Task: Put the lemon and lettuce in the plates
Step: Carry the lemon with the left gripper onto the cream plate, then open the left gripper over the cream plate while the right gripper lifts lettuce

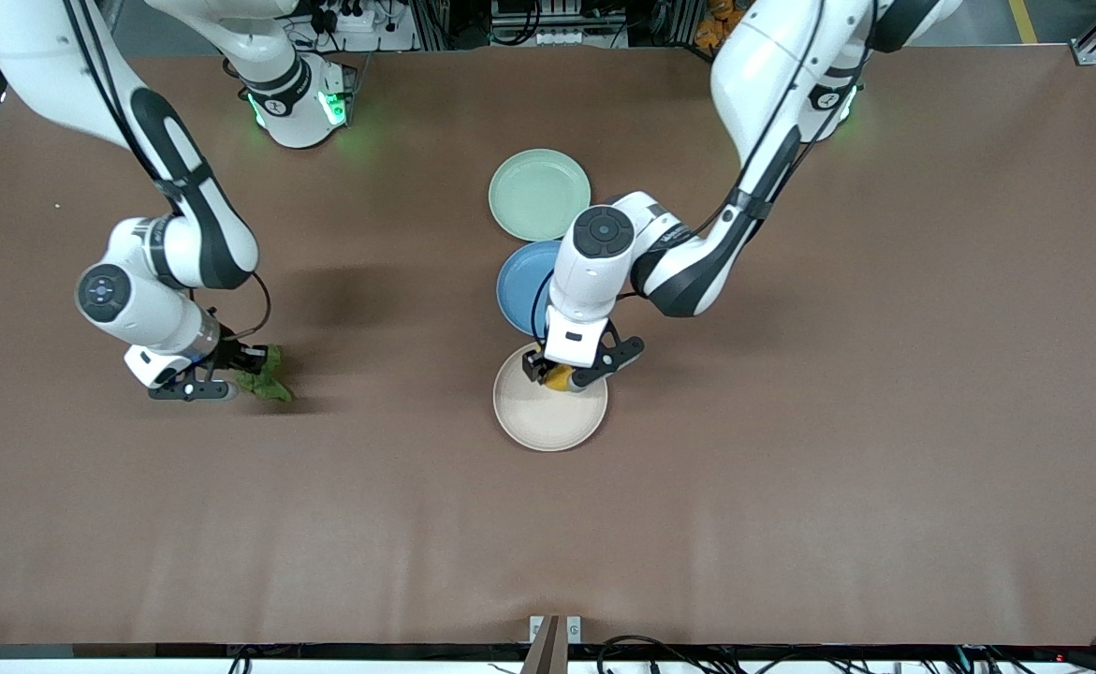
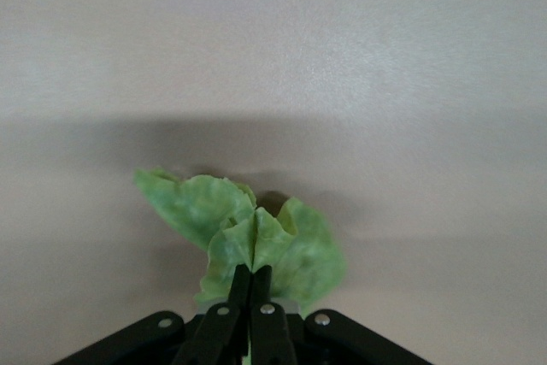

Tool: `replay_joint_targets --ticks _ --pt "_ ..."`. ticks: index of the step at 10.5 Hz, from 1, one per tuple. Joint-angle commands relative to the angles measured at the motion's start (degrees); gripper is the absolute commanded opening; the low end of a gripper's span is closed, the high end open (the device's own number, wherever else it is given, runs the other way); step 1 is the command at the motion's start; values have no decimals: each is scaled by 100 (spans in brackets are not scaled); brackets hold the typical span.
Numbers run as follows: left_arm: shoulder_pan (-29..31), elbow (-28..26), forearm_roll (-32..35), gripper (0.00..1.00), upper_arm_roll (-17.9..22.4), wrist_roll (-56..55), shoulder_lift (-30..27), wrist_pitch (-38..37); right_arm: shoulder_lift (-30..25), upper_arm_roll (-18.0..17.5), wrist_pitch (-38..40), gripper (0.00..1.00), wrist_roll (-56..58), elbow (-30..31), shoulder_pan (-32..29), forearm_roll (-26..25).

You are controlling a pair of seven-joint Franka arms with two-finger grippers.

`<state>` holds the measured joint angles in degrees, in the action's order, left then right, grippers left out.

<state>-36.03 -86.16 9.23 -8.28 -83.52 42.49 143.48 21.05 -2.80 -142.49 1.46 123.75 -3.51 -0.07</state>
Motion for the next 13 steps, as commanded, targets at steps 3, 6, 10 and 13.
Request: replay_joint_targets --ticks 3,6,10,13 --pt "-194 161 228 100 283 -279 50 189 -1278 -325 2214 0 -697 -421 158 25" --pt "-19 20 378 100 283 88 -30 -178 -1551 -931 2971 0 -1785 -737 289 85" --pt "587 -217 361 100 239 1248 -205 -865 -1569 -2371 3386 0 -4044 -949 351 95" --pt "1167 -593 291 100 204 2108 -521 -1084 -1394 -3077 3289 0 -5267 -931 587 95"
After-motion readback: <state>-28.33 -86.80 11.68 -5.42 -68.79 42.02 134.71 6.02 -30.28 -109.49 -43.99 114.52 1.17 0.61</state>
